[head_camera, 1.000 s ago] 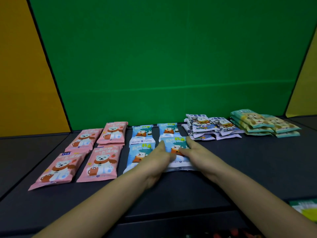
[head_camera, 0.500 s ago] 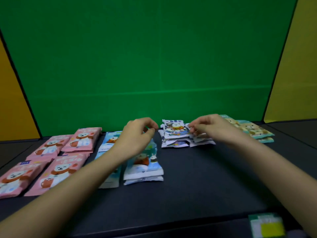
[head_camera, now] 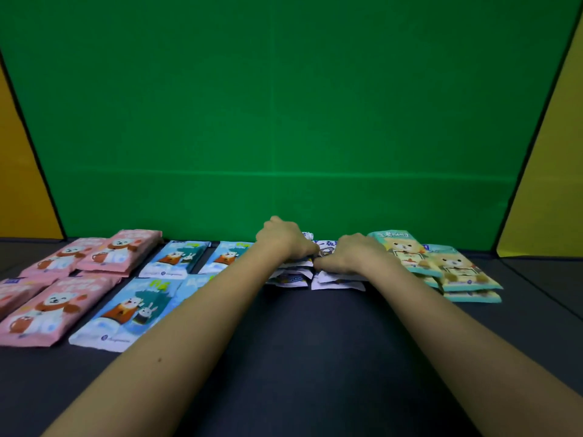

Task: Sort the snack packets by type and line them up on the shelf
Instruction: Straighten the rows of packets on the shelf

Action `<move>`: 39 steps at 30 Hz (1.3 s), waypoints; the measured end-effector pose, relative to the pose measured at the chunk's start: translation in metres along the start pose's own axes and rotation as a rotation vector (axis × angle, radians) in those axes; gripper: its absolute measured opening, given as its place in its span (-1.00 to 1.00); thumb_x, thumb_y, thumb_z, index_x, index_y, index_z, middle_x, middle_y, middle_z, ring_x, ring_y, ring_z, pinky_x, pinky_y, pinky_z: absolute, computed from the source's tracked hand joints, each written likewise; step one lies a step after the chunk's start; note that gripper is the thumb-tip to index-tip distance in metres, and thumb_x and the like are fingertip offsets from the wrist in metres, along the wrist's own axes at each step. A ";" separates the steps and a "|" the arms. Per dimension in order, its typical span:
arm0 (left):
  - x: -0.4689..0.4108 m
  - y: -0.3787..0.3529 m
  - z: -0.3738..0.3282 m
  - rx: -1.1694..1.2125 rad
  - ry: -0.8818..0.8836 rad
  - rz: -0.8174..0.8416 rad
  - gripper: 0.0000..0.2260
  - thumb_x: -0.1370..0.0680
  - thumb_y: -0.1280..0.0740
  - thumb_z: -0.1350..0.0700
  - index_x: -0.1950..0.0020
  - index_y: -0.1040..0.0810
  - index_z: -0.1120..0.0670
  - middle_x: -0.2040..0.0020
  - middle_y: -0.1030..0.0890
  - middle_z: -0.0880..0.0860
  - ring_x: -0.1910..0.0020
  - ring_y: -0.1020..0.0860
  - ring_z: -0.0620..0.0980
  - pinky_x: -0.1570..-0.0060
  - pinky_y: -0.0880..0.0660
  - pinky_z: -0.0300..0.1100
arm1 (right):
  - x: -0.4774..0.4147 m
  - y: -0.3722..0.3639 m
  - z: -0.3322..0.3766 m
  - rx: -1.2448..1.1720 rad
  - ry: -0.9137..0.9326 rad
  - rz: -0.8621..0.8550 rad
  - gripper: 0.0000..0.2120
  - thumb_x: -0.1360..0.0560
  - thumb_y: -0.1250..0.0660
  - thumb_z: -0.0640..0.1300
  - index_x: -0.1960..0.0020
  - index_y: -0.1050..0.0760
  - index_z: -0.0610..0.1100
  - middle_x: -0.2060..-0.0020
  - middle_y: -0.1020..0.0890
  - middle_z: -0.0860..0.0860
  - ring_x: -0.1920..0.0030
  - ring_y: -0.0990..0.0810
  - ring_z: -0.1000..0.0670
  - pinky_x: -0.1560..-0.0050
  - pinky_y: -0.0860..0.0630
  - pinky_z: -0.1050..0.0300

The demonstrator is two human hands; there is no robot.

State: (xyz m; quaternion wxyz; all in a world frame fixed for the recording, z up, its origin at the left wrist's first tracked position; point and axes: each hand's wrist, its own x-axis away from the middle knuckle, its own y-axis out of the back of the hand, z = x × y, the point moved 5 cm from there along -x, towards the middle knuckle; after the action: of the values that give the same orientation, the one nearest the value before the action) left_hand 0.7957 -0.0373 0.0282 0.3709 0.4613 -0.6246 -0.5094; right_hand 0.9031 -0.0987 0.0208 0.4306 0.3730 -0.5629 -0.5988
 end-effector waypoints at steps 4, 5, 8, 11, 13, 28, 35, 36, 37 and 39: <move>-0.001 -0.003 -0.003 -0.007 0.018 -0.070 -0.33 -0.44 -0.31 -0.25 -0.36 -0.38 0.21 -0.35 -0.29 0.19 -0.34 -0.32 0.15 -0.26 -0.35 -0.03 | -0.006 -0.007 -0.001 -0.035 -0.039 0.000 -0.35 -0.43 -0.16 0.30 -0.31 -0.39 -0.16 -0.32 -0.45 -0.14 -0.28 -0.44 -0.19 -0.09 -0.42 0.05; -0.001 -0.003 -0.003 0.011 0.016 -0.088 -0.33 -0.44 -0.31 -0.24 -0.36 -0.37 0.22 -0.35 -0.29 0.20 -0.34 -0.32 0.16 -0.27 -0.34 -0.02 | -0.006 -0.009 -0.003 -0.071 -0.060 -0.001 -0.29 -0.43 -0.15 0.31 -0.38 -0.30 -0.18 -0.36 -0.40 -0.17 -0.33 -0.39 -0.20 -0.17 -0.41 0.02; 0.008 0.008 0.001 0.041 -0.002 -0.134 -0.32 -0.45 -0.30 -0.23 -0.37 -0.32 0.25 -0.37 -0.27 0.23 -0.34 -0.31 0.19 -0.26 -0.34 0.01 | 0.000 -0.005 -0.006 -0.119 -0.074 -0.048 -0.19 -0.43 -0.14 0.35 -0.46 -0.13 -0.20 -0.39 -0.30 -0.24 -0.39 -0.27 -0.24 -0.31 -0.31 -0.07; 0.033 0.026 0.006 0.019 -0.054 -0.158 -0.34 -0.48 -0.24 -0.23 -0.35 -0.32 0.25 -0.37 -0.27 0.25 -0.32 -0.33 0.23 -0.24 -0.34 0.02 | 0.021 0.010 -0.010 -0.156 -0.018 -0.113 -0.26 -0.48 -0.12 0.29 -0.46 -0.13 -0.17 -0.38 -0.28 -0.27 -0.39 -0.25 -0.26 -0.30 -0.29 -0.09; 0.060 0.031 0.008 -0.015 -0.104 -0.135 -0.38 -0.51 -0.19 -0.24 -0.32 -0.34 0.25 -0.33 -0.30 0.25 -0.29 -0.36 0.26 -0.21 -0.35 0.00 | 0.045 0.014 -0.013 -0.162 0.033 -0.118 -0.32 -0.49 -0.11 0.26 -0.45 -0.15 -0.13 -0.38 -0.26 -0.26 -0.38 -0.26 -0.26 -0.28 -0.30 -0.09; 0.149 -0.022 0.031 -0.319 -0.248 -0.047 -0.40 -0.61 0.10 -0.19 -0.51 -0.08 0.19 -0.52 -0.14 0.19 -0.49 -0.11 0.13 -0.45 -0.05 -0.01 | 0.114 -0.039 -0.019 -0.034 0.195 0.150 -0.31 -0.55 0.15 0.30 -0.55 0.15 -0.04 -0.55 0.15 -0.02 -0.54 0.10 -0.05 -0.49 -0.02 -0.03; 0.158 -0.041 0.038 -0.346 -0.259 0.060 -0.38 -0.62 0.16 -0.18 -0.54 0.18 0.19 -0.56 0.15 0.14 -0.55 0.15 0.05 -0.52 0.16 -0.10 | 0.119 -0.055 -0.023 -0.229 0.312 0.124 -0.36 -0.59 0.08 0.22 -0.54 0.23 0.01 -0.51 0.27 0.11 -0.50 0.28 0.15 -0.52 0.12 0.10; 0.154 -0.041 0.036 -0.365 -0.247 0.052 -0.37 -0.62 0.17 -0.18 -0.54 0.18 0.20 -0.56 0.13 0.15 -0.55 0.14 0.06 -0.52 0.14 -0.09 | 0.118 -0.055 -0.021 -0.220 0.300 0.115 -0.36 -0.58 0.09 0.22 -0.54 0.22 0.00 -0.52 0.26 0.11 -0.50 0.28 0.15 -0.52 0.09 0.07; 0.151 -0.041 0.035 -0.378 -0.237 0.051 -0.37 -0.61 0.17 -0.18 -0.54 0.17 0.20 -0.56 0.12 0.16 -0.55 0.12 0.06 -0.52 0.13 -0.08 | 0.117 -0.055 -0.019 -0.214 0.287 0.110 -0.36 -0.58 0.09 0.23 -0.54 0.21 0.00 -0.52 0.25 0.10 -0.50 0.28 0.14 -0.53 0.06 0.03; 0.145 -0.041 0.034 -0.377 -0.230 0.061 -0.36 -0.61 0.18 -0.19 -0.54 0.17 0.20 -0.56 0.12 0.16 -0.55 0.12 0.07 -0.52 0.13 -0.07 | 0.117 -0.055 -0.016 -0.209 0.263 0.104 -0.36 -0.58 0.10 0.23 -0.54 0.20 -0.01 -0.53 0.24 0.08 -0.51 0.27 0.12 -0.52 0.02 -0.01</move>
State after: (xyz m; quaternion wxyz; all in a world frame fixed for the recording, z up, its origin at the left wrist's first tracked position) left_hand 0.7284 -0.1680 -0.0201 0.3922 0.3035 -0.5700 -0.6551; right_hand 0.8720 -0.2136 -0.0305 0.5675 0.3717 -0.4550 -0.5769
